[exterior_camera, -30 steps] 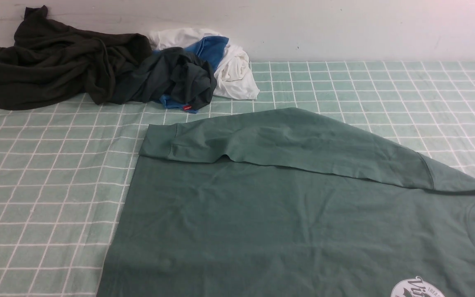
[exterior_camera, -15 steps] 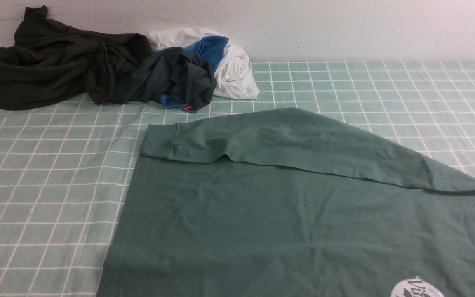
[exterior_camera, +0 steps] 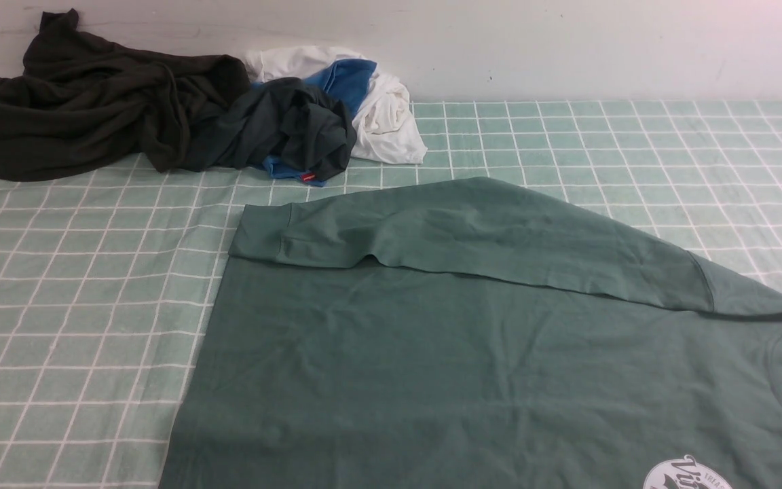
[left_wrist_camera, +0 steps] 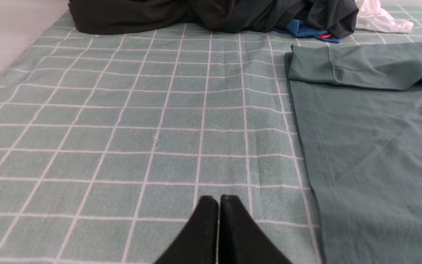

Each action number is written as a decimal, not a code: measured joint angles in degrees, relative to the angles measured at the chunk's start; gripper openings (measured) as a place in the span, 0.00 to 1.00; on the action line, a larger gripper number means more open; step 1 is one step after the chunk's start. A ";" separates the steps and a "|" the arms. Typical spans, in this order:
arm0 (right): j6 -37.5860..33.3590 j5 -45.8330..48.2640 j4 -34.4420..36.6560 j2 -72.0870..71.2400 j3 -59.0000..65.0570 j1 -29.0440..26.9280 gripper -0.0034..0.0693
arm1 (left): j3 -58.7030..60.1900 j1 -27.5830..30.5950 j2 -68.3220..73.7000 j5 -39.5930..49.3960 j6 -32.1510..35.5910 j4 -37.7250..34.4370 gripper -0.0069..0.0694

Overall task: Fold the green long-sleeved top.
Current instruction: Use the left arm to clamp the cuff closest to it

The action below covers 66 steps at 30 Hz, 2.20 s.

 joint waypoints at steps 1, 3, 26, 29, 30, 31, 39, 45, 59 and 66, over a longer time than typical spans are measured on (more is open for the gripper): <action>0.00 0.00 0.00 0.00 0.00 0.00 0.03 | 0.00 0.00 0.00 0.00 0.00 0.01 0.09; 0.00 0.00 0.00 0.00 0.00 0.00 0.03 | 0.00 0.00 0.00 -0.25 0.00 0.51 0.09; 9.31 -0.66 26.17 0.00 0.07 0.00 0.03 | 0.52 0.00 0.00 -4.69 -15.65 -37.52 0.09; 12.02 -1.67 39.20 0.00 0.07 0.00 0.03 | 0.52 0.00 0.00 -7.71 -14.55 -40.04 0.09; 12.27 -2.11 41.61 0.00 0.07 0.00 0.03 | 0.52 0.00 0.00 -8.11 -13.43 -40.04 0.09; 12.38 -2.35 42.49 0.00 0.07 0.00 0.03 | 0.52 0.00 0.00 -8.11 -12.51 -40.04 0.09; 7.40 -5.70 42.63 0.00 0.07 0.00 0.03 | -9.06 0.00 2.57 0.96 8.66 -37.75 0.09; -11.41 -2.84 39.48 4.05 -7.06 0.00 0.03 | -26.57 0.00 22.88 12.86 15.65 -25.66 0.09; -39.91 43.21 30.59 40.00 -44.73 3.97 0.03 | -53.55 -18.86 55.10 45.52 16.88 2.14 0.09; -32.48 50.79 15.99 49.63 -45.89 17.84 0.03 | -53.43 -29.41 68.08 47.10 16.88 2.47 0.10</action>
